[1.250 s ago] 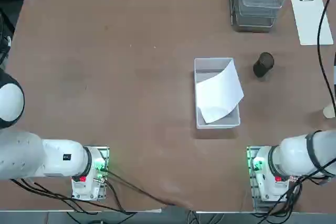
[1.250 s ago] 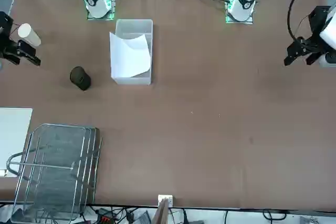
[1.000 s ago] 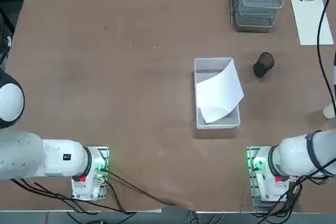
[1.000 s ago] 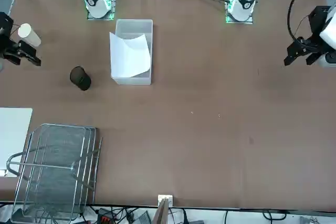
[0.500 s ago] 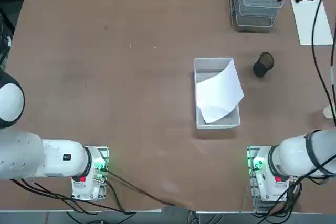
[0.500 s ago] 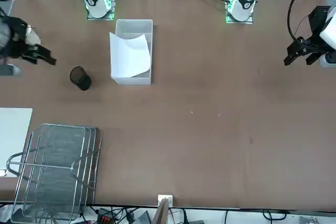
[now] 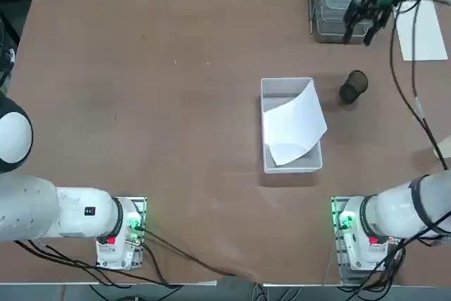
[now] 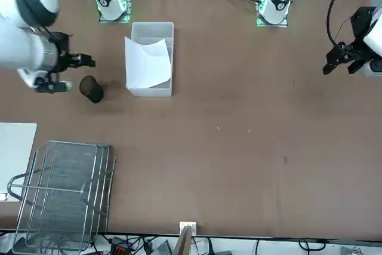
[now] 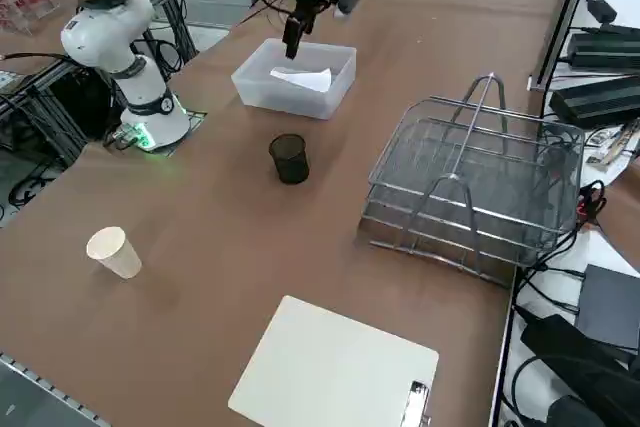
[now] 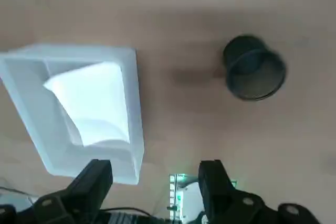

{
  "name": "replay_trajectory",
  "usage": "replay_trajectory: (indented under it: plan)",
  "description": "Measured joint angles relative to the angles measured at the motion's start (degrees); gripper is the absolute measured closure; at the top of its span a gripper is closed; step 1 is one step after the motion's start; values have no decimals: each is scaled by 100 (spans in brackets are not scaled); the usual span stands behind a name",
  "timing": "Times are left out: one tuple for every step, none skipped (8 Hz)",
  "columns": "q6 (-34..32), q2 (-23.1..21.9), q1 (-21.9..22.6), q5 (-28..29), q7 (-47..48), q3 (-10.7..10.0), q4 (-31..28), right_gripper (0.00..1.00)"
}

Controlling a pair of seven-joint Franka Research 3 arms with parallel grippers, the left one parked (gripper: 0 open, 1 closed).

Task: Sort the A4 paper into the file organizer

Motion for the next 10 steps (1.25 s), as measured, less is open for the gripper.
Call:
replay_trajectory:
  plan:
    - [159, 8, 200, 27, 152, 4, -305, 1]
    - [384, 18, 410, 114, 353, 8, -589, 3]
    - [587, 23, 581, 199, 493, 13, -871, 6]
    - [777, 27, 704, 237, 530, 14, -1159, 7]
    - [942, 36, 836, 252, 535, 14, -1428, 10]
    - [1032, 69, 963, 277, 553, 15, -1648, 11]
    - [1064, 143, 1037, 393, 565, 15, -1777, 12]
    - [1080, 260, 1088, 498, 566, 14, -1826, 15]
    - [1087, 397, 1158, 525, 566, 14, -1831, 15]
    - [1085, 517, 1214, 530, 566, 14, -1832, 18]
